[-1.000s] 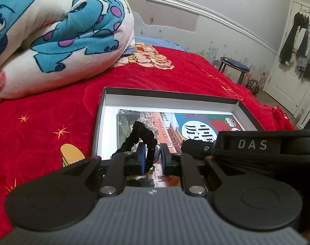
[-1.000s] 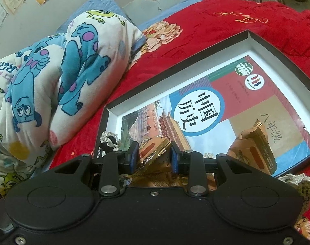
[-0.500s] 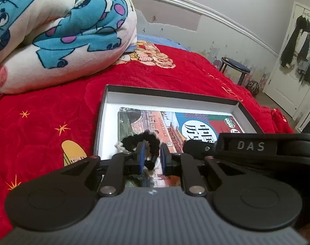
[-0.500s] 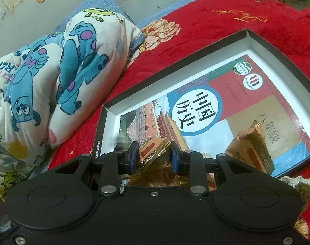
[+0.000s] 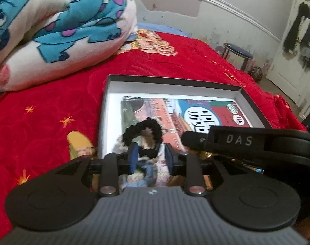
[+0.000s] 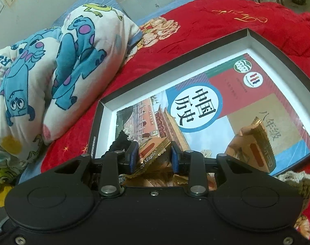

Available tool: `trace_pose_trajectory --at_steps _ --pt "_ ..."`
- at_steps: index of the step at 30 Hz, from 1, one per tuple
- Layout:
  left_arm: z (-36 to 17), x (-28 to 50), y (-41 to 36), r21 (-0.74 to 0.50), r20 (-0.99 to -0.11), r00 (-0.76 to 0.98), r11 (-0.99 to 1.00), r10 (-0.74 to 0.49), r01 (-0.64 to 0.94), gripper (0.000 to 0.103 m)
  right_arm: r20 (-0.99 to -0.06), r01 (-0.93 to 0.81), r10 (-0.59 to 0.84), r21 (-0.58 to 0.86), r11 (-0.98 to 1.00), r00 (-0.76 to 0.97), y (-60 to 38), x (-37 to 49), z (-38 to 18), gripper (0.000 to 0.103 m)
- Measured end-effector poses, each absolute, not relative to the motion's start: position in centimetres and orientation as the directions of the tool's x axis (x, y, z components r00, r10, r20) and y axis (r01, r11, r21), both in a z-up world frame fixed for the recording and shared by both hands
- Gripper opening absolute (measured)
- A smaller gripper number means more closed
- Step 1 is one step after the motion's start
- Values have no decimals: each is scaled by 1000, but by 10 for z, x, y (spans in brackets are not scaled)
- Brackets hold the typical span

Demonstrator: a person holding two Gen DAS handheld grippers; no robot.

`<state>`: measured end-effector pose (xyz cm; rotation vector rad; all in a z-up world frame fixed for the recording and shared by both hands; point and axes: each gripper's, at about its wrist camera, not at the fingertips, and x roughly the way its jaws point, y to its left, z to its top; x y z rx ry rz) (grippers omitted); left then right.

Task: Organize objects
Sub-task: 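Lower the scrunchie into the box with the left tool while the right tool releases the packet there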

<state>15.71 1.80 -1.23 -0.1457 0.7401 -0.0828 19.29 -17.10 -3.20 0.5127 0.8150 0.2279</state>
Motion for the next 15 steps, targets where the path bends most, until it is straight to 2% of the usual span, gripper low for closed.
trace_pose_trajectory --at_steps 7,15 --pt "-6 145 26 -116 -666 744 992 -47 -41 56 -624 -8 404 538 843 669 -174 193 -33 35" --pt "17 126 22 -193 -563 817 981 -127 19 64 -564 -17 436 599 801 702 -185 175 -16 47"
